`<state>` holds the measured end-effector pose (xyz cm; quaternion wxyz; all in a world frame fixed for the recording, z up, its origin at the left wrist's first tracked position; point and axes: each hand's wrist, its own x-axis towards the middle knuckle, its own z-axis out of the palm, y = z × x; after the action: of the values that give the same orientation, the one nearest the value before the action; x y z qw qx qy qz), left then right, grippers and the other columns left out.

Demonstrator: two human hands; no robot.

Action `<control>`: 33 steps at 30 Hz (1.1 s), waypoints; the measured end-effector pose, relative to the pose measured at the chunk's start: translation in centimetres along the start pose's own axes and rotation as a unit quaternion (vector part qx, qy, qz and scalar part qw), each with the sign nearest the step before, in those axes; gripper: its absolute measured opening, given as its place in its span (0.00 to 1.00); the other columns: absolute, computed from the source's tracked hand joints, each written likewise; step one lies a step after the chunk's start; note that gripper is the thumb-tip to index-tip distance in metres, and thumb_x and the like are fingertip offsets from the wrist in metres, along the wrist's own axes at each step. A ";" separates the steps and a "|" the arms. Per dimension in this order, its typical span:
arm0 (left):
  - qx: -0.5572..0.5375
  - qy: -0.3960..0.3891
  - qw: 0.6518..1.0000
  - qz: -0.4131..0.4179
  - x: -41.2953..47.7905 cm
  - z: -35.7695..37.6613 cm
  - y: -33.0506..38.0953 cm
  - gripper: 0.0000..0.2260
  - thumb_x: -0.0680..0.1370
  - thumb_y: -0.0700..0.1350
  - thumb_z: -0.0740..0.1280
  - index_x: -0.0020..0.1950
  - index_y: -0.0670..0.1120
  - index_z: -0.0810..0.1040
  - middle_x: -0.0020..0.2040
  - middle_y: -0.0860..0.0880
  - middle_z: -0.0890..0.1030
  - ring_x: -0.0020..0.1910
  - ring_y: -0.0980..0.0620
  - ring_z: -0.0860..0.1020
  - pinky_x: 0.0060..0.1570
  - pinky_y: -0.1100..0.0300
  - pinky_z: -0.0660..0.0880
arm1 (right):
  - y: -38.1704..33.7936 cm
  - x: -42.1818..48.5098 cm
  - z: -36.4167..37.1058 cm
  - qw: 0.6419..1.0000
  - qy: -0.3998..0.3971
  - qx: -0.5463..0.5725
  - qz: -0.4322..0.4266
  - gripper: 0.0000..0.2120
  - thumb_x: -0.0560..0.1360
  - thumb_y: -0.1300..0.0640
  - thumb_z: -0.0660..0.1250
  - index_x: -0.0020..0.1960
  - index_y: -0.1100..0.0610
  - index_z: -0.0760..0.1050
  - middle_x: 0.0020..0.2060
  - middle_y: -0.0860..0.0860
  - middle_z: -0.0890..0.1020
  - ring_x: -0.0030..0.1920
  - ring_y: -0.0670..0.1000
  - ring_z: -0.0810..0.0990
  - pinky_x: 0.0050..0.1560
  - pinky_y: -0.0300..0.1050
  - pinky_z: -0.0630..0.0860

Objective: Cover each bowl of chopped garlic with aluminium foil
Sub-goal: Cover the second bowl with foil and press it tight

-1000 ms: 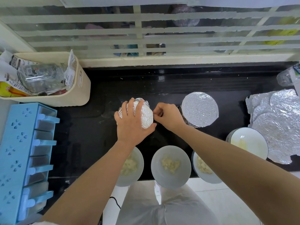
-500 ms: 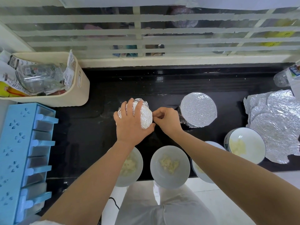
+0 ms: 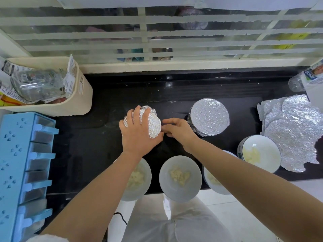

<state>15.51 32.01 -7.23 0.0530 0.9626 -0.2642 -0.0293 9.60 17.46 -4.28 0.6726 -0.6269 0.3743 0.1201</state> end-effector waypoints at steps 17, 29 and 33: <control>0.029 -0.018 0.991 0.129 0.6 -1.2 -2.9 0.49 0.67 0.79 0.51 0.79 0.50 0.59 0.80 0.42 0.56 0.79 0.37 0.53 0.70 0.27 0.50 | -1.0 0.7 0.2 0.983 0.022 -0.181 -0.027 0.07 0.73 0.55 0.72 0.37 0.54 0.79 0.38 0.51 0.86 0.47 0.51 0.83 0.52 0.45 0.77; -0.032 -0.004 0.997 -0.073 -0.7 -0.5 1.2 0.48 0.64 0.80 0.50 0.74 0.50 0.67 0.74 0.41 0.66 0.73 0.37 0.64 0.56 0.35 0.69 | -1.0 0.5 -0.2 0.990 0.007 -0.135 0.031 0.12 0.77 0.59 0.62 0.43 0.62 0.83 0.43 0.58 0.85 0.47 0.50 0.80 0.52 0.47 0.77; -0.004 0.022 0.999 -0.033 -1.0 0.3 0.7 0.42 0.66 0.76 0.58 0.71 0.49 0.70 0.71 0.42 0.70 0.70 0.37 0.69 0.53 0.38 0.70 | -1.0 -0.3 -0.7 0.992 -0.017 -0.121 0.043 0.12 0.77 0.58 0.61 0.44 0.58 0.83 0.40 0.49 0.84 0.52 0.50 0.80 0.58 0.44 0.74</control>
<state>14.30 31.91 -7.37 0.0620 0.9709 -0.2312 -0.0110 9.73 16.69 -3.26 0.5921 -0.6851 0.3719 0.2044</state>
